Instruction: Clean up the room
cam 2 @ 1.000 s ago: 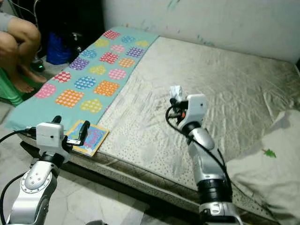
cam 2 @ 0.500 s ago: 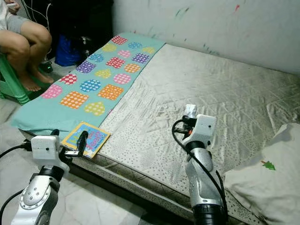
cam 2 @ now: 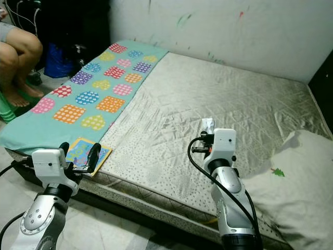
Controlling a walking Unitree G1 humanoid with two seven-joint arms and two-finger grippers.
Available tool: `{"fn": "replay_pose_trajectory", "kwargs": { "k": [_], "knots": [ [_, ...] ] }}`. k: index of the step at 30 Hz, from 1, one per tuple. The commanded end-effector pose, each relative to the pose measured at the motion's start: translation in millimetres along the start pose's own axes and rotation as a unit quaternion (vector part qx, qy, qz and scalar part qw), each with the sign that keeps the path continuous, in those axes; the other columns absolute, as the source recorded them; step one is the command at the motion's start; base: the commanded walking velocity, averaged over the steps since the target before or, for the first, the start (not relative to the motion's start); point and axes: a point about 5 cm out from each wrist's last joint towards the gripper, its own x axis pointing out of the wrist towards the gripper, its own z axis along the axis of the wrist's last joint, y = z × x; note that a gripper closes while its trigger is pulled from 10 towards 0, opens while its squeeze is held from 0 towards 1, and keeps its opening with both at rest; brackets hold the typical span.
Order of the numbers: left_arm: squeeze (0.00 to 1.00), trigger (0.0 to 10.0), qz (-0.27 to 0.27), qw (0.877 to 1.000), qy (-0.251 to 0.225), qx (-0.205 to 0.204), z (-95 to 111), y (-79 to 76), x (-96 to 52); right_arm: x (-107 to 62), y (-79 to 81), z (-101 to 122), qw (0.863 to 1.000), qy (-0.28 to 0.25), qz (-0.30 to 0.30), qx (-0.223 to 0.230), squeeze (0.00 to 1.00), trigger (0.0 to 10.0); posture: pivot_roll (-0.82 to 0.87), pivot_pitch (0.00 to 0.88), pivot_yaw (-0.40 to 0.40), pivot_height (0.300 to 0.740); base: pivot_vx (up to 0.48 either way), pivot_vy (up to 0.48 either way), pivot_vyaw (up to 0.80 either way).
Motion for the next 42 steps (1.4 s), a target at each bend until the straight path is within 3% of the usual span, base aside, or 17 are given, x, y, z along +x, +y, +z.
{"fn": "replay_pose_trajectory", "kwargs": {
  "k": [1, 14, 27, 34, 42],
  "knots": [
    [0.0, 10.0, -0.005, 1.0, -0.002, -0.004, 3.9, -1.5, -0.4, -2.3, 0.4, 3.1, 1.0, -0.003, 0.01, 0.015, 0.0, 10.0, 0.04, 0.083, -0.096, 0.74, 0.0, 0.0, 0.0],
    [0.0, 10.0, -0.026, 1.0, -0.002, -0.011, 7.4, -5.7, -0.3, -3.1, 3.5, 4.7, 0.999, 0.009, 0.019, 0.026, 0.0, 10.0, 0.03, 0.099, -0.091, 0.74, 0.059, 0.0, -0.69],
    [0.0, 10.0, -0.03, 1.0, 0.0, -0.009, 8.5, -5.9, 0.3, -2.4, 6.1, 4.3, 0.999, 0.011, 0.022, 0.029, 0.0, 10.0, 0.04, 0.106, -0.091, 0.74, 0.26, 0.0, 0.0],
    [0.0, 10.0, -0.03, 1.0, 0.003, -0.007, 8.2, -6.0, 0.7, -2.0, 6.6, 4.4, 0.999, 0.01, 0.022, 0.03, 0.0, 10.0, 0.04, 0.107, -0.091, 0.74, 0.281, 0.0, -0.55],
    [0.0, 10.0, -0.007, 1.0, 0.014, -0.005, 5.2, -3.5, 0.7, -1.7, 7.1, 4.4, 1.0, 0.006, 0.02, 0.024, 0.0, 10.0, 0.04, 0.109, -0.089, 0.74, 0.0, 0.0, 0.0]
  ]
}}
